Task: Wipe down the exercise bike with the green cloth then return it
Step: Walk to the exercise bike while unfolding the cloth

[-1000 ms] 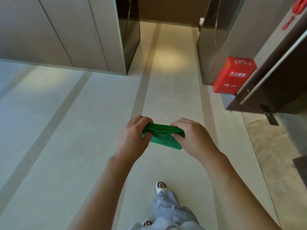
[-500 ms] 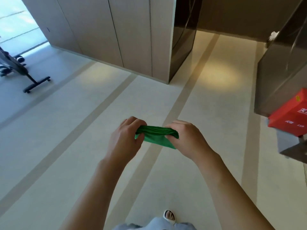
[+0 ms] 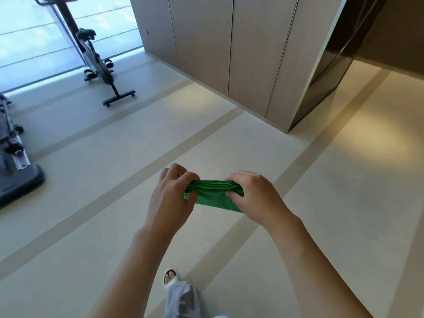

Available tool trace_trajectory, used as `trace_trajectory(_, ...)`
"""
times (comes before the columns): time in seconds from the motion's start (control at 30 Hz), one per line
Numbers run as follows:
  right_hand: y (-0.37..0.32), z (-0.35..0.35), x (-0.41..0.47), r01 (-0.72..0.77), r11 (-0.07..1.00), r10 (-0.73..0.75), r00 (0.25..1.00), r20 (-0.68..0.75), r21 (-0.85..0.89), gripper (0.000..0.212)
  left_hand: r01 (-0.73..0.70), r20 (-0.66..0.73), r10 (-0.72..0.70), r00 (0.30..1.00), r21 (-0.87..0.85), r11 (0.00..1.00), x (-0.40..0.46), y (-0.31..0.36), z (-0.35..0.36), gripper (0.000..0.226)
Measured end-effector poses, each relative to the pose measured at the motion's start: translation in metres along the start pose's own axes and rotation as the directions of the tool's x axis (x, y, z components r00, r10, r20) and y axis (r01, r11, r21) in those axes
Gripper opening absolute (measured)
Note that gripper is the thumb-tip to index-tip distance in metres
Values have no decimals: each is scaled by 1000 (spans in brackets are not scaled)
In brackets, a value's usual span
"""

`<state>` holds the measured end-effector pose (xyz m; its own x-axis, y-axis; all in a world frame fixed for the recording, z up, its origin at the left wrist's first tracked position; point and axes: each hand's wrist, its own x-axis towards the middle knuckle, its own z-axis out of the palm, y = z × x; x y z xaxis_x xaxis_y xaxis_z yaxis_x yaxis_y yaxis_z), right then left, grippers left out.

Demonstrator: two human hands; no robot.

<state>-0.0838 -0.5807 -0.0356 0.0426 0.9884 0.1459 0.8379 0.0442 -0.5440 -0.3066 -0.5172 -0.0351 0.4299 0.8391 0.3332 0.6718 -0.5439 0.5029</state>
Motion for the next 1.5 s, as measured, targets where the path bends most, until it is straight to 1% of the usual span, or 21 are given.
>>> trace_trajectory(0.2,-52,34,81,37,998,-34,998,44,-54,17,-14,-41,12,999,-37,999,46,-84,-31,30)
trace_trajectory(0.33,-88,55,143,45,994,-42,999,28,-97,16,-22,-57,18,998,-68,997,80,-143,-59,32)
trace_trajectory(0.5,-126,87,202,48,994,-45,998,35,-102,13,-115,-48,111,993,-96,989,113,-206,-87,25)
trace_trajectory(0.57,-135,97,220,46,995,-41,998,48,-93,12,-104,-51,99,994,-106,989,118,-225,-89,23)
trace_trajectory(0.67,-145,110,243,29,999,-26,997,71,-41,11,-58,-53,52,997,-112,992,125,-244,-90,27)
trace_trajectory(0.73,-150,118,259,30,999,-29,995,93,-13,11,-51,-48,46,998,-102,993,132,-256,-90,27)
trace_trajectory(0.93,-154,142,314,69,998,-70,986,153,14,12,4,-60,-6,998,-45,999,164,-288,-93,30)
trace_trajectory(1.0,-152,149,336,75,996,-81,982,168,39,20,29,-63,-30,998,-21,999,179,-299,-94,32)
trace_trajectory(1.1,-146,155,374,97,990,-117,968,222,99,39,63,-88,-61,994,17,998,210,-314,-92,34)
trace_trajectory(1.23,-129,157,434,108,975,-167,933,320,194,46,103,-149,-95,984,51,993,261,-326,-86,33)
trace_trajectory(1.37,-109,153,498,127,961,-205,924,323,245,44,142,-179,-124,976,92,986,317,-336,-81,30)
trace_trajectory(1.5,-87,149,555,132,948,-225,922,315,289,29,181,-204,-152,967,136,974,365,-342,-74,28)
